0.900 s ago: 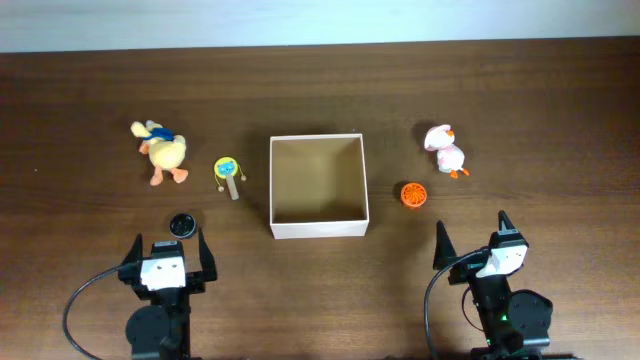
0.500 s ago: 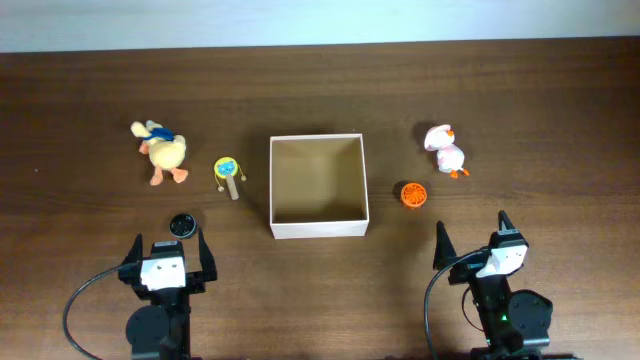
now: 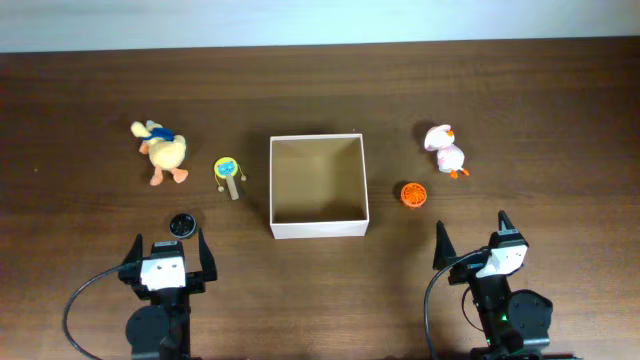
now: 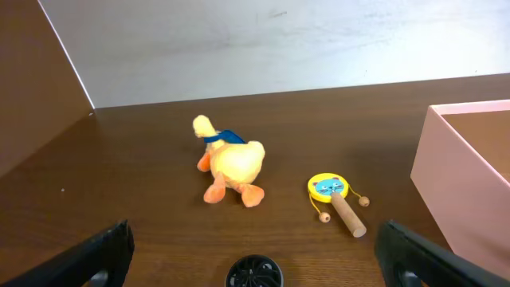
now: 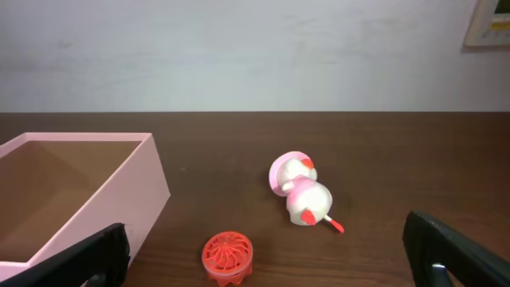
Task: Pack container
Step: 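Move the right gripper toward the white-pink duck toy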
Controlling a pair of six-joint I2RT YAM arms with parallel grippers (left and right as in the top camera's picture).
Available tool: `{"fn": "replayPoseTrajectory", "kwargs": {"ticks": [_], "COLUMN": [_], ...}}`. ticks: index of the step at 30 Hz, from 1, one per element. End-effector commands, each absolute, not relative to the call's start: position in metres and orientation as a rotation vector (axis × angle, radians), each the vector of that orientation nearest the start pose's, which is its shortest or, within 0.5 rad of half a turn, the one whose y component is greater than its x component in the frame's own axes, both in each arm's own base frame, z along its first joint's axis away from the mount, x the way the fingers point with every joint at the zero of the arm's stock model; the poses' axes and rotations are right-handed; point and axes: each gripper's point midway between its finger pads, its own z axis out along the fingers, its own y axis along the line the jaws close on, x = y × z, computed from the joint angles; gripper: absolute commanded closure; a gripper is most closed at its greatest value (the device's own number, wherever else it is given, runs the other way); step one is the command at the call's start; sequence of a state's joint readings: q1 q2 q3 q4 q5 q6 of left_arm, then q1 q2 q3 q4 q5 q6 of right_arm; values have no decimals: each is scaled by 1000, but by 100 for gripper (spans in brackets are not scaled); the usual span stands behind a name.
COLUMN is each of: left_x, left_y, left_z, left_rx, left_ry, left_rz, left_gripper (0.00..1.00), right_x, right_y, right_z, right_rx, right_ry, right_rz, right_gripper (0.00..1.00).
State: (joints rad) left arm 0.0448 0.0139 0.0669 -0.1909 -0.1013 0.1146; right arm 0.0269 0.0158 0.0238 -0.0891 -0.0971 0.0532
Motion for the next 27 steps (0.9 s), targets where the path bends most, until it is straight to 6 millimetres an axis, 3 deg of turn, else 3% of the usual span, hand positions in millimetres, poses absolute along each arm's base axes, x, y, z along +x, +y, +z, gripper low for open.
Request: {"fn": "replayPoseTrajectory", "kwargs": {"ticks": [1,8,17,22,27], "left_x": [240,240,240,240,240], "left_y": [25,25,25,25,25], "left_z": [154,154,154,154,154], "left_rx": [-10,-10,-10,-10,-10], "left_ry": [1710,1710,1710,1710,1710], "left_rz": [190,190,190,190,190], "left_gripper": [1,1,1,1,1], "right_x": [243,240,235,251,277], "right_y": [30,34,40,41,42], "right_z": [158,161,201,225,244], "right_rx": [-74,20,28,35,-108], "right_ry": [1649,1701,1937,2162,2383], "right_rz": [181,300,331,323,253], "right_gripper": [1,1,1,1,1]}}
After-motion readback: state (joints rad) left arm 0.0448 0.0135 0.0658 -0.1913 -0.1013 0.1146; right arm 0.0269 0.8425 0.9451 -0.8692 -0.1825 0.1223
